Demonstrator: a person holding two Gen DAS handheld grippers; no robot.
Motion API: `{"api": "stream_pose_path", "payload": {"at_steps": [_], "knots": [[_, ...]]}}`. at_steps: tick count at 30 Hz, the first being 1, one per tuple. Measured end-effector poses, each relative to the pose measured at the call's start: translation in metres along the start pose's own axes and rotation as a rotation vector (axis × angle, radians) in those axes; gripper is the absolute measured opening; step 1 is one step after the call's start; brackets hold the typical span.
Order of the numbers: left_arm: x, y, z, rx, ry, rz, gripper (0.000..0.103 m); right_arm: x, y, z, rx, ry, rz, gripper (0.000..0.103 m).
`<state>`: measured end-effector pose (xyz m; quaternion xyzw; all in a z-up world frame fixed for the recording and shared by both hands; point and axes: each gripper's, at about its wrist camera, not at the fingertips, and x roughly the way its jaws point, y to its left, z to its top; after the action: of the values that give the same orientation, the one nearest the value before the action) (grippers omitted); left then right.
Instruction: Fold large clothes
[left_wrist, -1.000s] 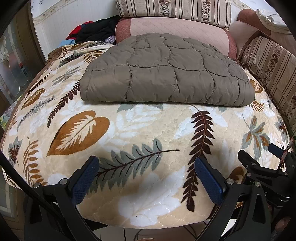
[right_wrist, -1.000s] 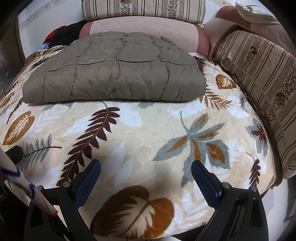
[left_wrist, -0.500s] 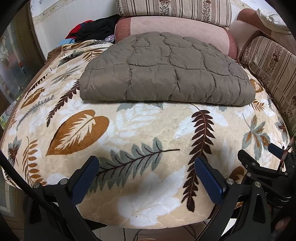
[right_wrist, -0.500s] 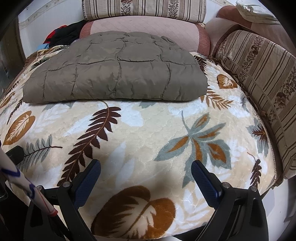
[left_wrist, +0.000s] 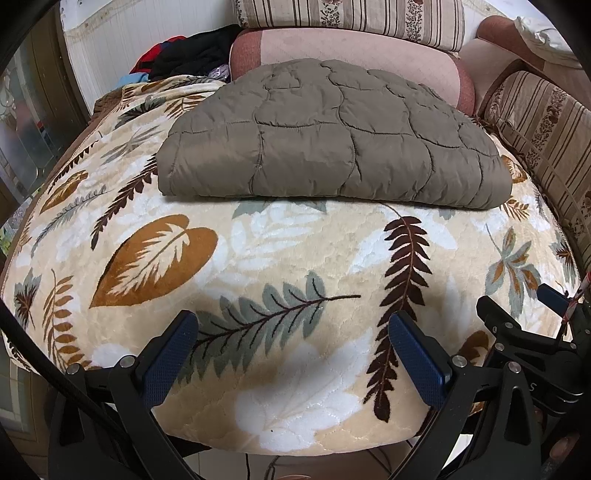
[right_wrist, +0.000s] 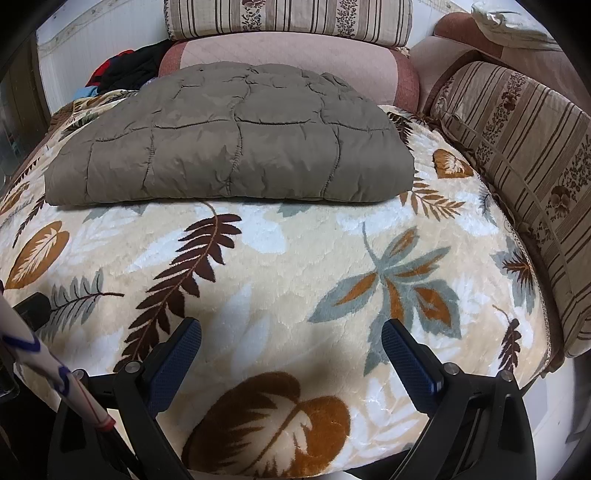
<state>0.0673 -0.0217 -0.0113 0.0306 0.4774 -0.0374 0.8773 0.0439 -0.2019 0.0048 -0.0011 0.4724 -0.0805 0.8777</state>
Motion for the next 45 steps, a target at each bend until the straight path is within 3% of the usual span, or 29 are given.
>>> {"api": "stream_pose_path", "payload": {"at_steps": [45], "knots": [[0.0014,-0.0010,-0.0017,0.007,0.003,0.003,0.102,-0.0012,0.0032,-0.0014,-0.005,-0.008,0.018,0.100]]}}
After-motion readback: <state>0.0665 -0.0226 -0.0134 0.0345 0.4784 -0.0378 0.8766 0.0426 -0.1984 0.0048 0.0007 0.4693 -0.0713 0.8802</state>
